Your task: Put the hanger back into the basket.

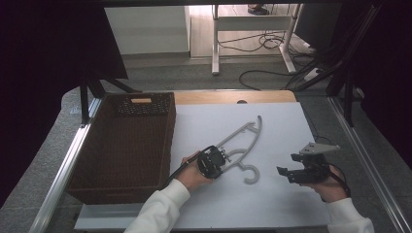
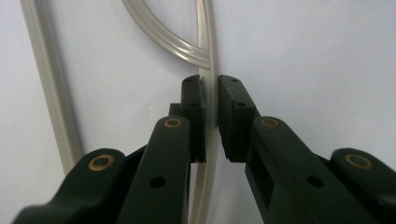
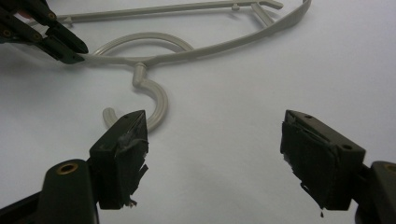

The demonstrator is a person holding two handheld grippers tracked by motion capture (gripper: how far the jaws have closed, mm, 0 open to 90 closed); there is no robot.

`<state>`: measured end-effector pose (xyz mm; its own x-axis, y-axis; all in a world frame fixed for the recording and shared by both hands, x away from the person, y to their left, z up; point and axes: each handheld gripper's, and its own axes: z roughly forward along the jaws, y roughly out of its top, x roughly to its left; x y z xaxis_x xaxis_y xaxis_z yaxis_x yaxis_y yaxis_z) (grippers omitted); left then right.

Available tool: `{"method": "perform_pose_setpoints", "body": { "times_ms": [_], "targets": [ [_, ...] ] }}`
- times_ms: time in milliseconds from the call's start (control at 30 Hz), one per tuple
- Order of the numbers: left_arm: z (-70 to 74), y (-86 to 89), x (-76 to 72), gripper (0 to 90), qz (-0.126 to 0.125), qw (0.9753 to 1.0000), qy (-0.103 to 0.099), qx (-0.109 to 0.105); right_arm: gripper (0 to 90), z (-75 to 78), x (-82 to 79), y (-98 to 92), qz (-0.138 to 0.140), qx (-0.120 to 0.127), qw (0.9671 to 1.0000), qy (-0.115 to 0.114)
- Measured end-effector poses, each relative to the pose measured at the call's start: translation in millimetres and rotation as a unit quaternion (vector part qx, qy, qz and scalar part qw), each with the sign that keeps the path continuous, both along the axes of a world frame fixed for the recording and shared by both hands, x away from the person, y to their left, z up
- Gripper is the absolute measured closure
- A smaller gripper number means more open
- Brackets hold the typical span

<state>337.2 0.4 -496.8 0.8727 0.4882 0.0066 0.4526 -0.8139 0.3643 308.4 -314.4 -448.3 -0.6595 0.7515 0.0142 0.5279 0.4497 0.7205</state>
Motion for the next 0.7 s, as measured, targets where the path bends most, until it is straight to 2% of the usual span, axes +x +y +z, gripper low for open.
{"method": "perform_pose_setpoints", "body": {
  "times_ms": [200, 300, 367, 433, 500, 700],
  "targets": [
    [12.7, 3.2, 0.7, 81.7, 0.019, 0.999, 0.007, -0.04, 24.2, 2.6, -0.6, -1.6, -0.007, 0.004, 1.0, -0.006],
    [21.1, 7.9, 2.4, 81.7, 0.035, 0.9967, 0.015, -0.072, 24.6, 5.2, -1.0, -4.4, -0.014, 0.007, 0.9997, -0.017],
    [26.2, 11.3, 3.8, 81.7, 0.045, 0.9944, 0.018, -0.094, 24.7, 6.8, -1.3, -6.9, -0.02, 0.01, 0.9995, -0.022],
    [32.1, 14.3, 4.9, 81.7, 0.053, 0.9929, 0.016, -0.106, 24.8, 7.7, -1.6, -9.3, -0.025, 0.011, 0.9993, -0.025],
    [36.7, 15.5, 4.4, 81.8, 0.071, 0.9883, 0.015, -0.134, 24.8, 8.1, -1.8, -11.0, -0.028, 0.012, 0.9992, -0.027],
    [52.8, 25.2, 7.8, 81.8, 0.088, 0.9808, 0.008, -0.174, 24.9, 10.0, -2.6, -13.2, -0.034, 0.014, 0.9987, -0.034]
  ]
}}
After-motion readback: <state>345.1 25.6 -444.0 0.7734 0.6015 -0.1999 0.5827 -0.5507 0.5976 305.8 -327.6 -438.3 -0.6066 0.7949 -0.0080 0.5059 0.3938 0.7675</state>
